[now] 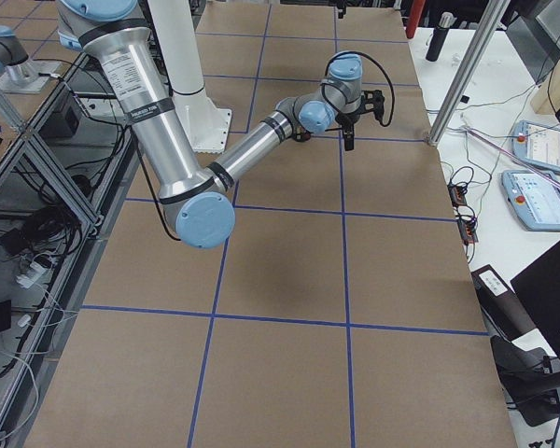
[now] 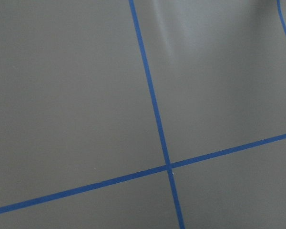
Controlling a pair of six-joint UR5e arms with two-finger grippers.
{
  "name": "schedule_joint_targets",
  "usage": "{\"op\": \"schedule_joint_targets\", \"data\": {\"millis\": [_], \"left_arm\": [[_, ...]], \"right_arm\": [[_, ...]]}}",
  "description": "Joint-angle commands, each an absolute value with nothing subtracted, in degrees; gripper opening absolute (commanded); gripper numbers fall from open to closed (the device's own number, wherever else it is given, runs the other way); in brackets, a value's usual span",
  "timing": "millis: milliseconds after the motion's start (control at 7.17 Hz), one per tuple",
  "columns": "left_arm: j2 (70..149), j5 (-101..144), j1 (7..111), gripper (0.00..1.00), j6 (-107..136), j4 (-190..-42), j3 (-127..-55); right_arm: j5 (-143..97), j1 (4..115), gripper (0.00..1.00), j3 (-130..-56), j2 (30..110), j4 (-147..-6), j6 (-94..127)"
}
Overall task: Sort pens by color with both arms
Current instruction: 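Move the right gripper over the black mesh pen cup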
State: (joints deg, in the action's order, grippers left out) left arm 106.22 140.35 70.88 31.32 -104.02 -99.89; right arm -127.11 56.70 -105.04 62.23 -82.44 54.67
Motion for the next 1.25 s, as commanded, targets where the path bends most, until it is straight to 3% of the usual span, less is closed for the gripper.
{"op": "schedule_joint_targets", "data": {"millis": [0,279,697,976,1115], "left_arm": [[108.1,136.3,66.1,1.00,35.1,-104.1,-99.6],[108.0,136.3,66.0,1.00,35.0,-104.1,-99.7],[107.5,136.5,66.1,1.00,34.5,-104.3,-99.7],[107.4,136.5,66.1,1.00,34.3,-104.4,-99.6],[107.3,136.4,66.1,1.00,34.4,-104.5,-99.6]], "right_arm": [[-124.7,51.4,0.95,-104.3,53.5,-93.5,56.4],[-122.6,46.3,0.95,-99.5,44.7,-101.1,56.4],[-123.2,42.1,0.94,-82.6,31.9,-101.6,55.6],[-123.6,39.0,0.87,-76.3,28.9,-101.6,50.7],[-125.7,38.4,0.75,-76.0,29.2,-101.6,49.5]]}}
